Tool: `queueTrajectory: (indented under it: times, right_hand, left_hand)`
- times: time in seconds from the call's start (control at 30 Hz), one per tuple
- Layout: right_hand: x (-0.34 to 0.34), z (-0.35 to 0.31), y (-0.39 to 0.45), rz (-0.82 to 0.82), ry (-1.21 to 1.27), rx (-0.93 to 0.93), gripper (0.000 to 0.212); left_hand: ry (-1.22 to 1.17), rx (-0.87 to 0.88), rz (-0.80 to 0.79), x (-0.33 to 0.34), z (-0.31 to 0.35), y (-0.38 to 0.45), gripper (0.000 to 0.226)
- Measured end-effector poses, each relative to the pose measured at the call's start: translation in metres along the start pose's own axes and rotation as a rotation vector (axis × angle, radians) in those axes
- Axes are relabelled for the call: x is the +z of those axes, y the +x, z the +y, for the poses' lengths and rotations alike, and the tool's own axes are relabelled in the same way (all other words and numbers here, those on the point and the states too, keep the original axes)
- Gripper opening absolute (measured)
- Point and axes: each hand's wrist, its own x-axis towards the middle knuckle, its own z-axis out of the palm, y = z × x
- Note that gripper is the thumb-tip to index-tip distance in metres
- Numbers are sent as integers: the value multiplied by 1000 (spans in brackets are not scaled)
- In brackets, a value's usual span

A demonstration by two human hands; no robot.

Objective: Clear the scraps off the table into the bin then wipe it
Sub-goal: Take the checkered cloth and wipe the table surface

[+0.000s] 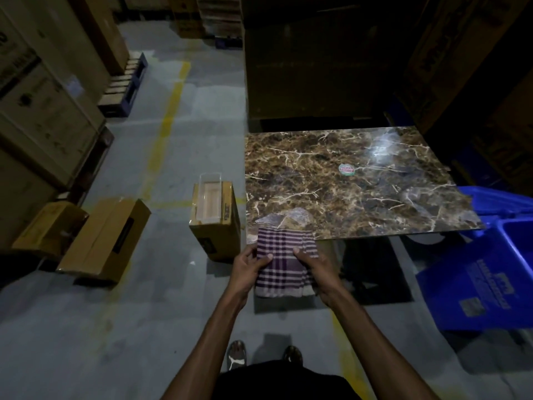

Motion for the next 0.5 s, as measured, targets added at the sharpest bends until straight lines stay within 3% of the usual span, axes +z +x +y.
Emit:
queueTrajectory:
  times: [0.17, 0.23, 0.3, 0.43, 0.5]
  right_hand:
    - [-10, 21, 22, 2, -148, 51, 14]
    - [-9, 28, 34, 35, -247, 66, 28]
    - [-2, 29, 52, 54, -300, 58, 30]
    - [14, 36, 112, 77, -412, 10, 3]
    - [23, 36, 145, 84, -453, -37, 7]
  left_hand:
    - [84, -118, 94, -7, -28, 9, 20]
    - [92, -140, 111, -14, -35, 15, 12]
    - [89, -154, 111, -19, -31, 26, 9]
    - [126, -177, 121, -36, -17, 74, 14]
    - [134, -152, 117, -44, -7, 104, 15]
